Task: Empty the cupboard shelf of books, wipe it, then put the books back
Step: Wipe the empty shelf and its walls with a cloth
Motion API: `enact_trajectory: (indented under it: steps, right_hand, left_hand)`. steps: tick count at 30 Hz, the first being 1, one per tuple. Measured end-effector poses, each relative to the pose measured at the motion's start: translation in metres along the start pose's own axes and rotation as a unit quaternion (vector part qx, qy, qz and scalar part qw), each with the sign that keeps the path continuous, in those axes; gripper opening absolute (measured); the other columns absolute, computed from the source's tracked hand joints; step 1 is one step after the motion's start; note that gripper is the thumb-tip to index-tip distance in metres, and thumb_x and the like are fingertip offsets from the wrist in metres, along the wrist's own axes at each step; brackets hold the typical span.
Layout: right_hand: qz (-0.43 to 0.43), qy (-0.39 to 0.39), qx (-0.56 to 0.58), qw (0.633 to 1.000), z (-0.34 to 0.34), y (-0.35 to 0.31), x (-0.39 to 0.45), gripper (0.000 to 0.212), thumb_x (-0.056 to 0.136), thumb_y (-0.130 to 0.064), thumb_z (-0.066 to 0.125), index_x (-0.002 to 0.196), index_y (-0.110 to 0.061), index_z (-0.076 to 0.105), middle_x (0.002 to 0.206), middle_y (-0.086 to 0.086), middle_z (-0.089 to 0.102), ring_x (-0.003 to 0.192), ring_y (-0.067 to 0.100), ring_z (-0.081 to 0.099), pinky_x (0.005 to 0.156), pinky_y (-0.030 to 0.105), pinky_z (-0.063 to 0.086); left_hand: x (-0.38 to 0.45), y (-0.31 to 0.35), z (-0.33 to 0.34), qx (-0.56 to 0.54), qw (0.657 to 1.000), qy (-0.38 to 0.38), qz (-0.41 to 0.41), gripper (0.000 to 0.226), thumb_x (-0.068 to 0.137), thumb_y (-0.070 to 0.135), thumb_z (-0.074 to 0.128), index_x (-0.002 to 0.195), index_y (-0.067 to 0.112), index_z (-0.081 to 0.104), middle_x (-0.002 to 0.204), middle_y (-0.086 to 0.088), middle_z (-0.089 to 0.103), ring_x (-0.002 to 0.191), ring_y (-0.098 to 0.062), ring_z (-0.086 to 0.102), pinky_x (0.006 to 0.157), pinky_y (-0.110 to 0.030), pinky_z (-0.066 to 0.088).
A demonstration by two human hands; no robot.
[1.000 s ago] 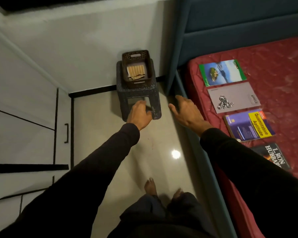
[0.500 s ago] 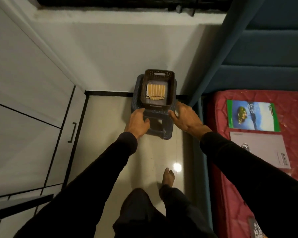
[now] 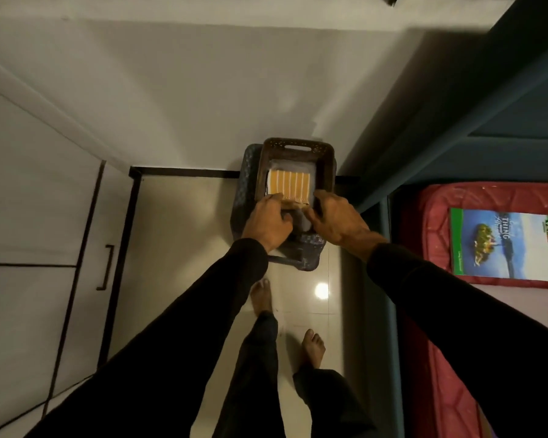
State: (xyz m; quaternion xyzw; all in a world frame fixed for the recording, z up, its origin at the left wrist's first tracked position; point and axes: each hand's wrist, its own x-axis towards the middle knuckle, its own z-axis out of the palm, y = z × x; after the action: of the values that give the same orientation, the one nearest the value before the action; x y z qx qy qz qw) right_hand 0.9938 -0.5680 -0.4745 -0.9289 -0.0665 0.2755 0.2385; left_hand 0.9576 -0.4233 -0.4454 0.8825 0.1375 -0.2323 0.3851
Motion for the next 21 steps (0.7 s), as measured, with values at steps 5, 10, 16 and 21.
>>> enact_trajectory:
  steps: [5, 10, 16, 21]
  right_hand:
    - [0.039, 0.001, 0.024, 0.999, 0.016, 0.001, 0.063, 0.044, 0.100, -0.039, 0.049, 0.135, -0.012, 0.045, 0.127, 0.013, 0.058, 0.112, 0.030, 0.060, 0.096, 0.043, 0.051]
    - [0.120, -0.006, 0.051, 0.991, 0.035, 0.007, 0.118, 0.048, 0.099, -0.027, 0.052, 0.141, -0.007, 0.039, 0.138, 0.016, 0.049, 0.124, 0.032, 0.051, 0.102, 0.041, 0.043]
    - [0.206, -0.007, 0.102, 0.973, 0.066, 0.012, 0.169, 0.047, 0.094, -0.021, 0.059, 0.135, -0.004, 0.043, 0.132, 0.016, 0.053, 0.118, 0.030, 0.055, 0.099, 0.036, 0.046]
    - [0.273, 0.088, 0.173, 0.942, 0.092, 0.030, 0.198, 0.067, 0.092, -0.024, 0.063, 0.145, -0.005, 0.027, 0.149, 0.018, 0.032, 0.133, 0.034, 0.041, 0.110, 0.041, 0.036]
  left_hand:
    - [0.065, -0.017, 0.007, 0.020, 0.999, -0.036, 0.011, 0.040, 0.098, 0.010, 0.053, 0.137, 0.014, 0.049, 0.139, -0.009, 0.050, 0.127, -0.026, 0.049, 0.106, -0.036, 0.040]
    - [0.119, -0.031, 0.025, 0.036, 0.997, -0.063, 0.001, 0.033, 0.095, 0.010, 0.053, 0.128, 0.015, 0.054, 0.124, -0.008, 0.056, 0.113, -0.026, 0.057, 0.096, -0.035, 0.046]
    - [0.166, -0.054, 0.046, 0.018, 0.996, -0.088, -0.026, 0.024, 0.093, 0.007, 0.055, 0.117, 0.010, 0.056, 0.114, -0.008, 0.058, 0.104, -0.024, 0.058, 0.091, -0.033, 0.047]
    - [0.181, -0.072, 0.060, -0.002, 0.996, -0.080, -0.033, 0.030, 0.092, 0.009, 0.056, 0.121, 0.011, 0.052, 0.122, -0.010, 0.056, 0.112, -0.027, 0.056, 0.095, -0.035, 0.045]
